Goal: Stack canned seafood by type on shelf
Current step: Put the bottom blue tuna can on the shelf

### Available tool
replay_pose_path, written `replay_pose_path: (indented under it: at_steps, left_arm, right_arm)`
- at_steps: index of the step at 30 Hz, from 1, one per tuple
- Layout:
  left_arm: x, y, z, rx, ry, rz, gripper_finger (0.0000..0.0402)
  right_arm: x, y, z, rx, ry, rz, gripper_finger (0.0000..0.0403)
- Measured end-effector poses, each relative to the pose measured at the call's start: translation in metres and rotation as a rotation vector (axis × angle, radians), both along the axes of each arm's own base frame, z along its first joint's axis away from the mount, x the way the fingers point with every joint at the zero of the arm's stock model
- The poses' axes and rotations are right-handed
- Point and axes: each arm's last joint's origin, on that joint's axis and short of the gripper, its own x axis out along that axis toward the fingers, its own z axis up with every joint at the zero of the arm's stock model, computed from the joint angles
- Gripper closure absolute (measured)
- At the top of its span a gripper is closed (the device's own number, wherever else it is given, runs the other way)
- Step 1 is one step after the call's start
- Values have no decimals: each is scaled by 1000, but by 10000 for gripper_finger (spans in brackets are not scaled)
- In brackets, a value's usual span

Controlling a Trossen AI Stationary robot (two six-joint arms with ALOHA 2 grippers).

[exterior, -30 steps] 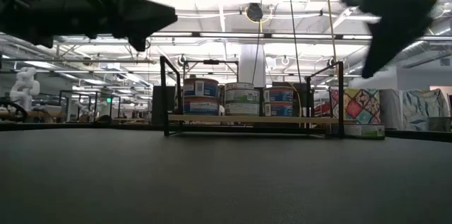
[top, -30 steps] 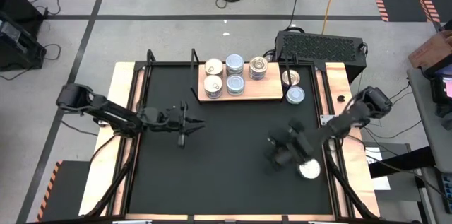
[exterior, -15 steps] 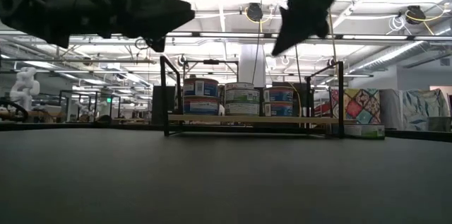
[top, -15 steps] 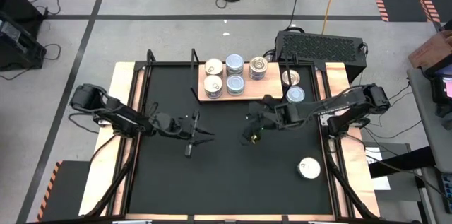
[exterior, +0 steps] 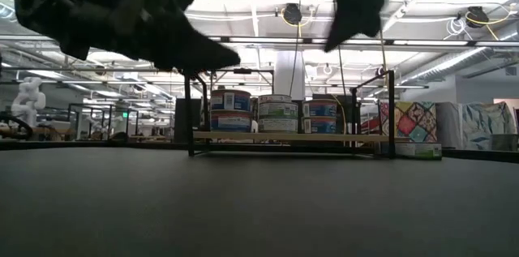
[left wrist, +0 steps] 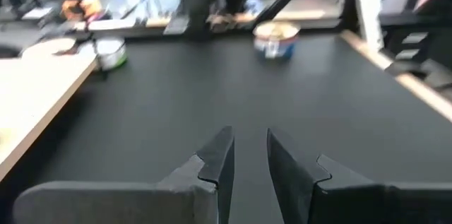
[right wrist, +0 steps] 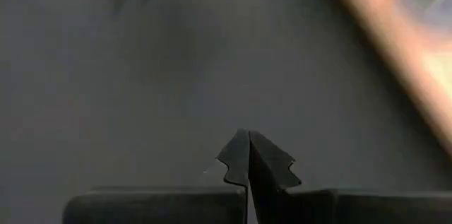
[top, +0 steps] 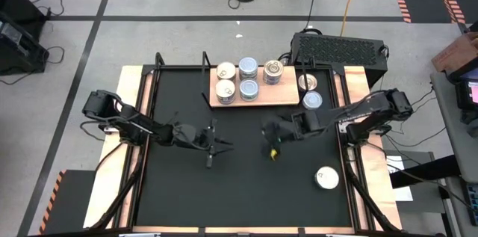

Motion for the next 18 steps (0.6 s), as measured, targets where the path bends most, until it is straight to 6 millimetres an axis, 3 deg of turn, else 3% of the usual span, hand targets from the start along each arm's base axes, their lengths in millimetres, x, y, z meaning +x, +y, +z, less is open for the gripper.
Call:
replay_pose_path:
  at_steps: [3, 9, 13, 18]
  left_arm:
    - [2, 1, -4, 23, 71, 45, 316]
    - [3, 2, -7, 45, 127, 81, 316]
    - [3, 2, -6, 42, 113, 81, 316]
    - [3, 2, -6, 37, 114, 83, 316]
  right_arm:
    - [-20, 20, -9, 62, 160, -39, 403]
    - [-68, 44, -31, -74, 389, -305, 403]
    - [-93, 44, -53, -158, 485, -437, 403]
    - [-122, 29, -82, -194, 534, -510, 403]
